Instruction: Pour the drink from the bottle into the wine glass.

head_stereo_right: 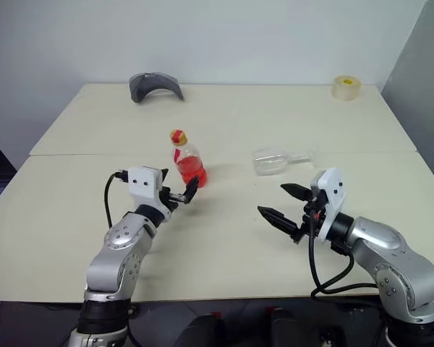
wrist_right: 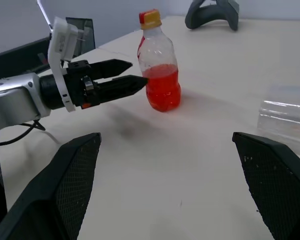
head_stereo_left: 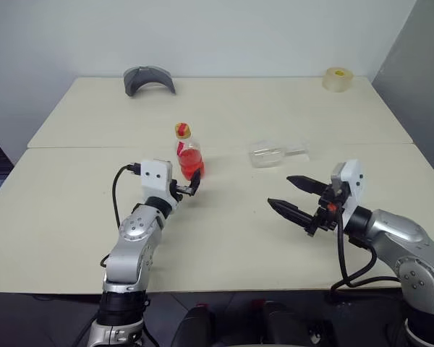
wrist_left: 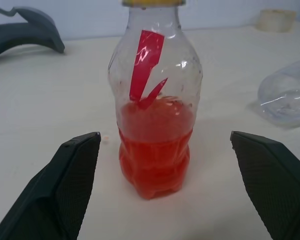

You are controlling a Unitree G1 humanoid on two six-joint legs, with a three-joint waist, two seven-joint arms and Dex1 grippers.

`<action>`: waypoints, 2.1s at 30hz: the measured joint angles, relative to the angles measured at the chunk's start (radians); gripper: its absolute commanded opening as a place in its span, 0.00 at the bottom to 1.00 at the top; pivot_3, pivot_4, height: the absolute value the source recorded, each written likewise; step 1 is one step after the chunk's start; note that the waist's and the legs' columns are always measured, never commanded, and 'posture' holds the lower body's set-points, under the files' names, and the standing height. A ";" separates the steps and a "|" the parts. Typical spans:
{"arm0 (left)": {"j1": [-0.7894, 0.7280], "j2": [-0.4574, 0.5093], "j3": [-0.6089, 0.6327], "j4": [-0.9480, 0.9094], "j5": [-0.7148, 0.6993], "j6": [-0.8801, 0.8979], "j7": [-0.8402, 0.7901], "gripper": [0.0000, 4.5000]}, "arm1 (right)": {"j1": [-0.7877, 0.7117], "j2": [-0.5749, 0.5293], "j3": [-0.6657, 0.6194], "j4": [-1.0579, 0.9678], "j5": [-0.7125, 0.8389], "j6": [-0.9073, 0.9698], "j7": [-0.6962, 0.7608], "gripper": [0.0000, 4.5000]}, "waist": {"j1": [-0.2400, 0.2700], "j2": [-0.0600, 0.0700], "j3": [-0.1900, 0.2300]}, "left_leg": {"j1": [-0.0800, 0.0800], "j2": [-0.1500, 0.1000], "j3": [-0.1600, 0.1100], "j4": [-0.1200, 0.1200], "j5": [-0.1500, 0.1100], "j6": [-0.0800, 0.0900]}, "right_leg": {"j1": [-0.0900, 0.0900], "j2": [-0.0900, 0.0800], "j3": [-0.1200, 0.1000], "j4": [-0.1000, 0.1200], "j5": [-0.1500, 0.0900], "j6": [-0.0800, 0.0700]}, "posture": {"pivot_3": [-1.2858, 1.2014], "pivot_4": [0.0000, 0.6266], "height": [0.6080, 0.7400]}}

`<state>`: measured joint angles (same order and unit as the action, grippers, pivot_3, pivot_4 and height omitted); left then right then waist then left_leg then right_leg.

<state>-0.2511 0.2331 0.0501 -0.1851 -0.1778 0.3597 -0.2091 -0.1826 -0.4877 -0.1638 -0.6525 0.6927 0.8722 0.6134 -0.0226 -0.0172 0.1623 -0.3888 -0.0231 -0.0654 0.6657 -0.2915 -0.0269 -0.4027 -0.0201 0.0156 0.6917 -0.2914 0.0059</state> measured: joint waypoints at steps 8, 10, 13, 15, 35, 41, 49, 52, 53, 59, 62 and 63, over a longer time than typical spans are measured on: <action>-0.030 -0.007 0.000 0.094 0.006 -0.074 -0.006 0.99 | -0.001 -0.010 0.008 -0.001 0.037 0.009 -0.037 1.00 | 0.004 0.000 0.000 | 0.000 0.000 0.000 0.001 0.000 0.000 | 0.000 0.000 0.000 0.000 0.000 0.000 | 0.52 0.24 1.00; -0.048 -0.009 0.000 0.121 0.005 -0.088 -0.014 0.99 | -0.001 -0.012 0.009 -0.001 0.040 0.009 -0.048 1.00 | 0.006 0.000 0.000 | 0.000 0.000 0.000 0.001 0.000 0.000 | 0.000 0.000 0.000 0.000 0.000 0.000 | 0.52 0.24 1.00; -0.076 -0.012 0.000 0.157 0.005 -0.115 -0.022 0.99 | -0.001 -0.014 0.009 -0.008 0.045 0.009 -0.062 1.00 | 0.006 0.000 0.000 | -0.001 0.000 0.000 0.001 0.000 0.000 | 0.000 0.000 0.000 0.000 0.000 0.000 | 0.52 0.24 1.00; -0.090 -0.013 0.001 0.183 0.005 -0.137 -0.026 0.99 | -0.001 -0.014 0.009 -0.014 0.050 0.009 -0.074 1.00 | 0.006 0.000 0.000 | 0.000 0.000 0.000 0.001 0.000 0.000 | 0.000 0.000 0.000 0.000 0.000 0.000 | 0.52 0.24 1.00; -0.373 -0.030 0.023 0.692 0.021 -0.394 -0.116 0.99 | -0.008 -0.043 0.003 -0.036 0.110 0.019 -0.180 1.00 | 0.012 0.000 0.000 | -0.002 0.000 0.000 0.003 0.000 0.000 | -0.001 0.000 -0.001 0.000 0.000 0.000 | 0.52 0.24 1.00; -0.422 -0.052 0.026 0.818 0.024 -0.460 -0.134 0.95 | -0.024 -0.045 0.003 -0.035 0.116 0.019 -0.201 1.00 | 0.012 -0.001 0.000 | -0.003 0.000 -0.001 0.003 0.000 0.000 | -0.001 0.000 -0.001 0.001 0.000 0.000 | 0.52 0.24 1.00; -0.441 -0.063 0.038 0.855 0.021 -0.498 -0.152 0.53 | -0.034 -0.045 0.003 -0.022 0.116 0.016 -0.221 1.00 | 0.013 -0.001 0.000 | -0.004 0.000 -0.001 0.005 0.000 0.000 | -0.001 0.000 -0.001 0.001 0.000 0.000 | 0.52 0.24 1.00; -0.441 -0.063 0.039 0.855 0.021 -0.498 -0.153 0.49 | -0.038 -0.045 0.005 -0.019 0.116 0.016 -0.222 1.00 | 0.013 -0.001 0.000 | -0.004 0.000 -0.001 0.005 0.000 0.000 | -0.001 0.000 -0.002 0.001 0.000 0.000 | 0.52 0.24 1.00; -0.441 -0.062 0.040 0.855 0.021 -0.497 -0.154 0.49 | -0.048 -0.045 0.009 -0.013 0.114 0.016 -0.224 1.00 | 0.013 -0.001 0.000 | -0.004 0.000 -0.001 0.005 0.000 0.000 | -0.002 0.000 -0.001 0.001 0.000 0.000 | 0.52 0.24 1.00; -0.428 -0.053 0.021 0.769 0.015 -0.416 -0.222 0.48 | -0.290 0.029 0.073 0.124 0.005 -0.012 -0.317 1.00 | 0.002 -0.001 0.000 | -0.005 0.000 -0.002 0.007 0.001 -0.002 | -0.003 0.000 -0.002 0.004 0.000 0.000 | 0.52 0.24 1.00; -0.425 -0.039 -0.002 0.682 -0.015 -0.339 -0.298 0.48 | -0.408 0.084 0.124 0.211 -0.044 -0.025 -0.335 1.00 | -0.005 -0.001 0.000 | -0.009 0.000 -0.002 0.010 0.002 -0.004 | -0.005 0.000 -0.001 0.004 0.000 0.000 | 0.52 0.24 1.00; -0.426 -0.036 -0.007 0.658 -0.022 -0.315 -0.322 0.48 | -0.437 0.104 0.137 0.234 -0.048 -0.030 -0.334 1.00 | -0.005 -0.001 0.000 | -0.009 -0.001 -0.002 0.010 0.002 -0.004 | -0.005 0.000 -0.001 0.004 0.000 0.000 | 0.52 0.24 1.00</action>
<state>-0.6773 0.1967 0.0434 0.4725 -0.1993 0.0449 -0.5316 -0.6198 -0.3839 -0.0269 -0.4180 0.6444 0.8423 0.2789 -0.0279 -0.0177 0.1626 -0.3978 -0.0238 -0.0677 0.6761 -0.2891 -0.0313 -0.4077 -0.0205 0.0143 0.6957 -0.2911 0.0061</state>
